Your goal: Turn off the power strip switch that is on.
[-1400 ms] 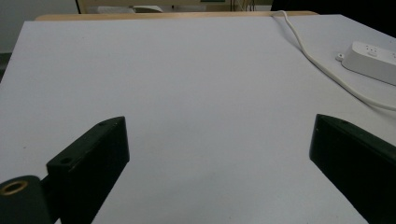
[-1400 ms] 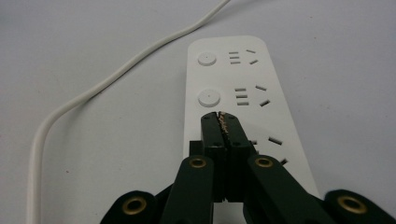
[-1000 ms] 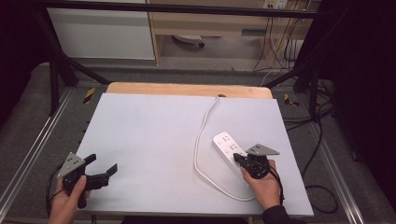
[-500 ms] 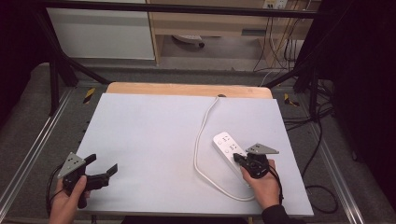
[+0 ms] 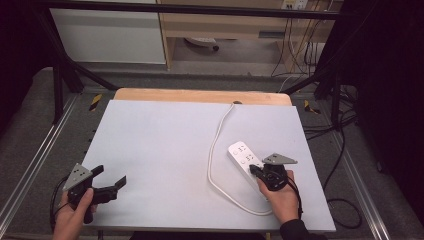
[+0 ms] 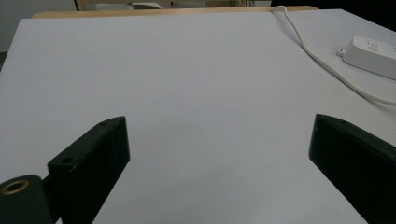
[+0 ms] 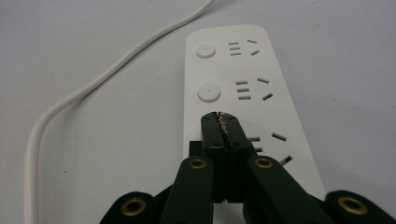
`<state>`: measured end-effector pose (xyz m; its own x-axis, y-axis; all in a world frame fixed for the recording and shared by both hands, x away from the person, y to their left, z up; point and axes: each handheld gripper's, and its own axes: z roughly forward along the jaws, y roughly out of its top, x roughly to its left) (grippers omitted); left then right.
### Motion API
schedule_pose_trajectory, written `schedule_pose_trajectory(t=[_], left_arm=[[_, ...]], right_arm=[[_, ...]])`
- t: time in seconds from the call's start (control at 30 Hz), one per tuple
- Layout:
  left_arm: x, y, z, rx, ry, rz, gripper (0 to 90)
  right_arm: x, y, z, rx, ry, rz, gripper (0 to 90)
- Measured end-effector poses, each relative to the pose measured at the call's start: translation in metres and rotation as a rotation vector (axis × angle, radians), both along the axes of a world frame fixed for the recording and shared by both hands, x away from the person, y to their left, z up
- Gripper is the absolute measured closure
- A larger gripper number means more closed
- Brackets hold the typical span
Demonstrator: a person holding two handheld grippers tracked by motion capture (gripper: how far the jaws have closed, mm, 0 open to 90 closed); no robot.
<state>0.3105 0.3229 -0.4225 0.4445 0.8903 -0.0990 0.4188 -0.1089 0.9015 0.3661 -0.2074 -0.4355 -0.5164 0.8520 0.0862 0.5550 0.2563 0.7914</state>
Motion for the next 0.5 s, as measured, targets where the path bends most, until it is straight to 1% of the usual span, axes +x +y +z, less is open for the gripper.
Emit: schedule_pose_trajectory(t=[0.3,0.43,0.5], left_arm=[[0.0002,-0.0006,-0.0005,0.001,0.007,-0.001,4.9],[0.0001,-0.0009,-0.0006,0.002,0.008,0.000,4.9],[0.0002,-0.0010,-0.0006,-0.002,0.010,-0.002,4.9]], right_arm=[[-0.0007,0.0028,0.0009,-0.025,-0.005,-0.005,90.0],[-0.0007,0.0029,0.0009,-0.018,0.000,-0.011,90.0],[-0.0009,0.0034,0.0010,-0.024,-0.002,-0.012,90.0]])
